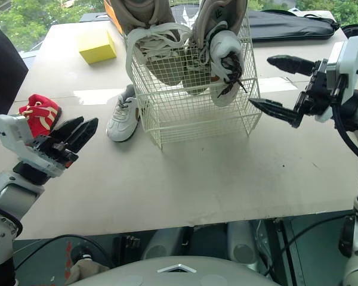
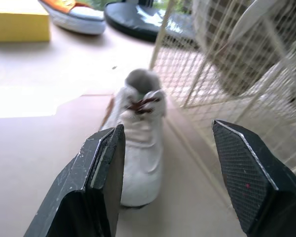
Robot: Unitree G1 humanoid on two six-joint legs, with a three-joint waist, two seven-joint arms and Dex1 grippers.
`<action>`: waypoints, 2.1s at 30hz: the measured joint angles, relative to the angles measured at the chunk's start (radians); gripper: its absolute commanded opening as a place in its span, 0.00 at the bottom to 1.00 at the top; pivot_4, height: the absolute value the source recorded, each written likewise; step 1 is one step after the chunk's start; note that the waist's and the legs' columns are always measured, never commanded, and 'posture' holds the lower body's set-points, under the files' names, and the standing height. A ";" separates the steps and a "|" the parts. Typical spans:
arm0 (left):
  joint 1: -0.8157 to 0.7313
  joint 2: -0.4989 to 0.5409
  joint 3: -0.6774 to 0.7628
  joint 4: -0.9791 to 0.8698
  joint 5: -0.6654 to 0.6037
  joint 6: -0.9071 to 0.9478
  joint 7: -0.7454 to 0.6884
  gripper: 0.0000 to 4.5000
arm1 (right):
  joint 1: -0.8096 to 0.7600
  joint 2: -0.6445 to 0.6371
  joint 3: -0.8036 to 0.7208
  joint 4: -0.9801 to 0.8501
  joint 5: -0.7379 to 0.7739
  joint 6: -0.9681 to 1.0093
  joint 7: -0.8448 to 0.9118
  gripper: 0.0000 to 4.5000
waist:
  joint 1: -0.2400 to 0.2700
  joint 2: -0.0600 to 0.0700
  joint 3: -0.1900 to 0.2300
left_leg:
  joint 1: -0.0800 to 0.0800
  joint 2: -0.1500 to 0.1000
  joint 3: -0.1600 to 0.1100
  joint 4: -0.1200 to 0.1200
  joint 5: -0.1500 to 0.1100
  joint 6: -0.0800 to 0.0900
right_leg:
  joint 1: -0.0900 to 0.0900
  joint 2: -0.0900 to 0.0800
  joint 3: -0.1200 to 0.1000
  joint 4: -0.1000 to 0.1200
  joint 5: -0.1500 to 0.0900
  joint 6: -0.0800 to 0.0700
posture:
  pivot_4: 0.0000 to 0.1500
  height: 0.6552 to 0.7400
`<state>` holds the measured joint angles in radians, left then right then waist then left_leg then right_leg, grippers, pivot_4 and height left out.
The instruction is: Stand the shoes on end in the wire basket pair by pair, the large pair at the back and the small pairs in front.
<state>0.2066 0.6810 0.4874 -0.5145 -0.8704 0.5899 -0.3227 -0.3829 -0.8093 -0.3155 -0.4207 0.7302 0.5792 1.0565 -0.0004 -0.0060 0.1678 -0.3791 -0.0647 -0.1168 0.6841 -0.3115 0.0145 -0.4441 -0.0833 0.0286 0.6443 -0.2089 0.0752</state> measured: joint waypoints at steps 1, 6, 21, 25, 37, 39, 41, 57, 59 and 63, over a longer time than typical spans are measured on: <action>-0.004 0.003 -0.030 0.014 0.044 -0.003 -0.001 0.69 | 0.020 -0.007 -0.003 -0.038 0.027 0.024 -0.011 0.99 | 0.001 0.000 0.000 | 0.000 0.000 0.000 0.000 0.000 0.000 | 0.000 0.000 0.000 0.000 0.000 0.000 | 1.00 1.00; -0.102 -0.045 -0.177 0.168 0.214 -0.062 -0.034 0.69 | 0.096 0.011 0.005 -0.169 0.115 0.091 -0.111 0.99 | 0.013 -0.001 -0.001 | 0.000 0.000 0.000 0.001 0.000 0.000 | 0.001 0.000 0.000 0.000 0.001 0.000 | 1.00 1.00; -0.314 -0.125 -0.282 0.411 0.367 -0.132 -0.142 0.69 | 0.145 0.005 -0.021 -0.225 0.247 0.118 -0.274 0.99 | 0.023 -0.003 -0.003 | 0.001 -0.001 -0.005 0.002 0.000 0.000 | 0.004 -0.002 -0.005 0.000 0.002 0.002 | 1.00 1.00; -0.322 -0.140 -0.278 0.418 0.358 -0.135 -0.179 0.69 | 0.156 -0.008 -0.021 -0.238 0.263 0.118 -0.288 0.99 | 0.027 -0.003 -0.003 | 0.001 -0.001 -0.006 0.003 0.000 0.000 | 0.005 -0.002 -0.006 -0.001 0.002 0.002 | 1.00 1.00; -0.416 -0.159 -0.265 0.297 0.371 0.067 -0.029 0.99 | 0.202 -0.033 -0.048 -0.251 0.313 0.116 -0.321 1.00 | 0.014 -0.003 -0.003 | 0.001 -0.001 -0.006 0.003 0.000 0.000 | 0.004 -0.001 -0.006 -0.001 0.002 0.002 | 1.00 1.00; -0.435 -0.147 -0.271 0.286 0.384 0.119 -0.004 0.99 | 0.203 -0.034 -0.048 -0.251 0.313 0.115 -0.321 1.00 | 0.013 -0.003 -0.003 | 0.001 -0.001 -0.006 0.003 0.000 0.000 | 0.004 0.000 -0.006 -0.001 0.002 0.002 | 1.00 1.00; -0.441 -0.129 -0.299 0.299 0.418 0.140 0.001 0.99 | 0.203 -0.035 -0.048 -0.252 0.312 0.114 -0.321 1.00 | 0.012 -0.003 -0.003 | 0.001 -0.001 -0.006 0.003 0.000 0.000 | 0.004 0.001 -0.005 -0.001 0.002 0.002 | 1.00 1.00; -0.388 -0.177 -0.241 0.398 0.451 -0.013 -0.028 0.31 | 0.184 -0.029 -0.025 -0.252 0.287 0.101 -0.339 1.00 | 0.008 -0.001 -0.007 | 0.002 0.000 -0.004 0.002 0.000 0.000 | 0.004 0.001 -0.002 -0.002 0.002 0.002 | 1.00 1.00; -0.345 -0.236 -0.166 0.362 0.400 -0.035 -0.017 0.24 | 0.153 0.010 0.008 -0.252 0.267 0.088 -0.372 1.00 | 0.002 -0.002 -0.007 | 0.001 0.001 -0.004 0.002 0.000 0.000 | 0.002 0.001 -0.003 -0.002 0.002 0.002 | 1.00 1.00; -0.343 -0.293 -0.054 0.238 0.283 -0.049 0.009 0.24 | 0.076 0.070 0.096 -0.258 0.220 0.090 -0.470 1.00 | 0.014 -0.004 -0.007 | -0.002 0.000 -0.005 0.003 0.001 -0.001 | 0.000 0.000 -0.004 -0.001 0.002 0.002 | 1.00 1.00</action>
<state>-0.1364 0.3877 0.4332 -0.2770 -0.5873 0.5411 -0.3142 -0.3064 -0.7390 -0.2194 -0.6784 0.9500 0.6692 0.5866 0.0131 -0.0097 0.1605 -0.3809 -0.0644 -0.1218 0.6873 -0.3110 0.0137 -0.4437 -0.0835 0.0251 0.6434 -0.2065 0.0773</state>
